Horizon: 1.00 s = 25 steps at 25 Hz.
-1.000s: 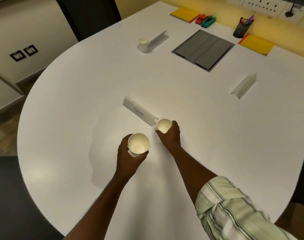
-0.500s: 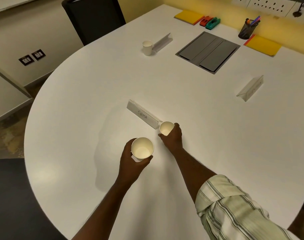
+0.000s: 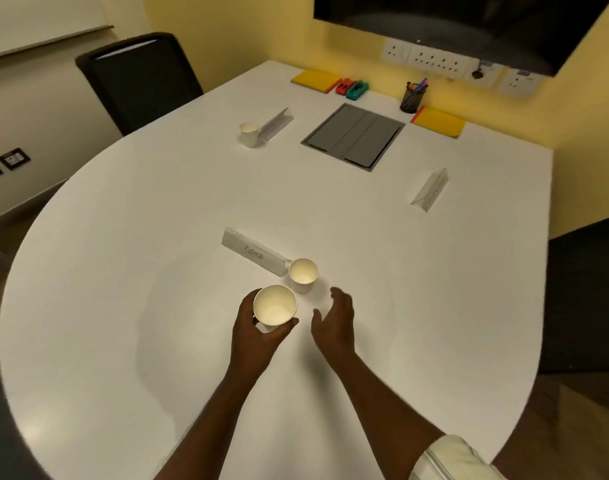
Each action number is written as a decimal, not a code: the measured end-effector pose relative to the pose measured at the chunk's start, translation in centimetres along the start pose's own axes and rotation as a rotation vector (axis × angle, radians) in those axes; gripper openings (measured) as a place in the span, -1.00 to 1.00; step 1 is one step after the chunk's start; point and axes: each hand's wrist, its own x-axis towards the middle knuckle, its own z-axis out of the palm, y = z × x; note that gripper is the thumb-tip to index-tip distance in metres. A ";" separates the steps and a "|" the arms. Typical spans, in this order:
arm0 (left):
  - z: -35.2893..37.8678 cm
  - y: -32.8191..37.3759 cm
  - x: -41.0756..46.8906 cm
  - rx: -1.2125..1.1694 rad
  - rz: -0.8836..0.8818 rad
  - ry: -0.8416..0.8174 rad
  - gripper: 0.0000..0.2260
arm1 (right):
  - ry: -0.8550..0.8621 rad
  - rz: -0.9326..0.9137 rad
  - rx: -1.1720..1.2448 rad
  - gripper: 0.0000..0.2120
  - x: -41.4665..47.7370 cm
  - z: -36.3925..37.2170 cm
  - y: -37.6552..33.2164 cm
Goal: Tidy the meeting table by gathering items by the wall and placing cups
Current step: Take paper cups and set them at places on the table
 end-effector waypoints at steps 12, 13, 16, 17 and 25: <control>2.0 3.1 -7.3 -0.015 0.126 -0.323 -0.42 | -0.101 -0.114 0.182 -0.43 -12.1 -8.7 -1.1; 2.3 3.3 -8.2 -0.013 0.113 -0.349 -0.42 | -0.071 -0.098 0.182 -0.40 -13.6 -9.5 -1.1; 3.5 4.4 -11.3 0.004 0.111 -0.418 -0.41 | 0.016 -0.069 0.194 -0.39 -17.1 -11.7 -0.3; 3.9 4.9 -12.4 0.006 0.122 -0.434 -0.41 | 0.036 -0.061 0.203 -0.40 -17.9 -12.5 0.1; 8.2 8.8 -18.4 0.017 0.151 -0.499 -0.42 | 0.103 -0.044 0.293 -0.15 -20.5 -19.1 3.2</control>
